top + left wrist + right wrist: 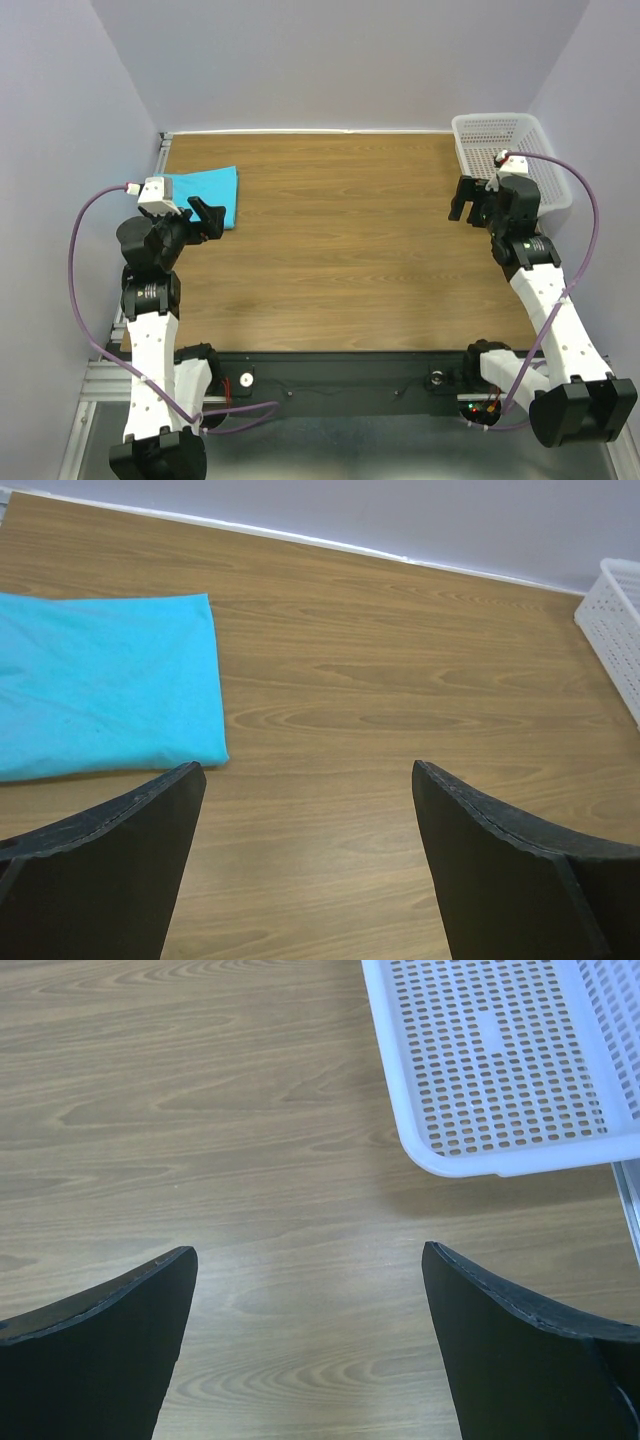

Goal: Fold and stack the t-shirts
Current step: Neatly place the folded tshirt to the corner

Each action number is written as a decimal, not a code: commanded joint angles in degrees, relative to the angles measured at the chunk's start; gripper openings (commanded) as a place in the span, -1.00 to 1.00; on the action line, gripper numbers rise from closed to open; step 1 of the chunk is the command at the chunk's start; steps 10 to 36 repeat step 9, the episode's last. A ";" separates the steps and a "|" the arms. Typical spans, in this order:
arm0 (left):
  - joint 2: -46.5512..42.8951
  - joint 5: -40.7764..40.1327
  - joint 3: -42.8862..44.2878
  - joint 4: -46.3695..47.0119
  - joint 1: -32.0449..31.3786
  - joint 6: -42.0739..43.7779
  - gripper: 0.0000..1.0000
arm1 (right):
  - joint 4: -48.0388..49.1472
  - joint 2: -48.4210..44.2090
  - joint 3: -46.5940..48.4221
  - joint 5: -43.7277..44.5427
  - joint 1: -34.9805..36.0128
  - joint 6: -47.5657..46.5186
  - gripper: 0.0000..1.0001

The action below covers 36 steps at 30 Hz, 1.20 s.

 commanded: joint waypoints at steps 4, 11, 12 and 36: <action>-1.00 -0.13 0.55 1.28 -0.24 0.46 0.93 | 2.74 -1.21 -0.19 0.87 -0.43 -0.16 1.00; -1.09 -0.84 2.04 -0.39 -0.15 1.07 0.93 | 3.09 -0.51 -0.36 1.83 -0.43 -1.65 1.00; -1.09 -0.84 2.04 -0.39 -0.15 1.07 0.93 | 3.09 -0.51 -0.36 1.83 -0.43 -1.65 1.00; -1.09 -0.84 2.04 -0.39 -0.15 1.07 0.93 | 3.09 -0.51 -0.36 1.83 -0.43 -1.65 1.00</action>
